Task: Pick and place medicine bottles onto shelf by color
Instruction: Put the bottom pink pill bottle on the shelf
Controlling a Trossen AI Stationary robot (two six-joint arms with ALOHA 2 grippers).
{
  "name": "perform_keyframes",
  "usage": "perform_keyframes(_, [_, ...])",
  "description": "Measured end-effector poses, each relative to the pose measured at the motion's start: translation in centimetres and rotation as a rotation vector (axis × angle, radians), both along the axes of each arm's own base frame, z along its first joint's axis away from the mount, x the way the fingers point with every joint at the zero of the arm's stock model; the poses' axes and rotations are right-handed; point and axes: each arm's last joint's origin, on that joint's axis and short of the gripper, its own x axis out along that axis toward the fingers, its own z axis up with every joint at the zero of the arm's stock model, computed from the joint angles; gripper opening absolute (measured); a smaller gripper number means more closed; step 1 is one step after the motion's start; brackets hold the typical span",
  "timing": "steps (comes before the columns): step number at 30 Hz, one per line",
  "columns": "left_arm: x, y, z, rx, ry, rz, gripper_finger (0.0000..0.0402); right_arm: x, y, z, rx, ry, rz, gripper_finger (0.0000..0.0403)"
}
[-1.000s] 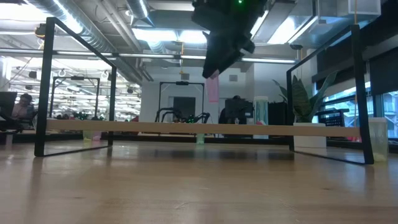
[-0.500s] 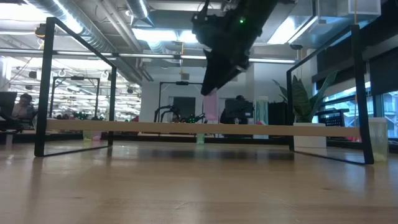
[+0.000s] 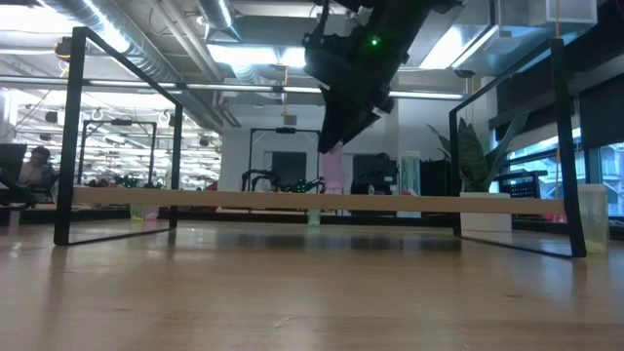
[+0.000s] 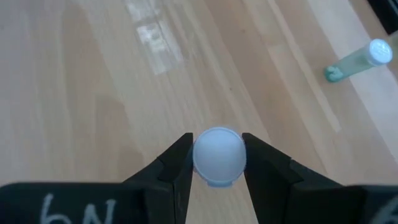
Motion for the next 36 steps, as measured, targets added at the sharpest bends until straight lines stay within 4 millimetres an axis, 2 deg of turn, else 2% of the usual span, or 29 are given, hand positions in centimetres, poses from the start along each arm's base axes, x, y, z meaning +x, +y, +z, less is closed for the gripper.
perform_keyframes(36, [1.0, 1.6, 0.3, 0.131, -0.110, 0.175, 0.0000, -0.2, 0.1, -0.1, 0.030, 0.018, 0.011, 0.0127])
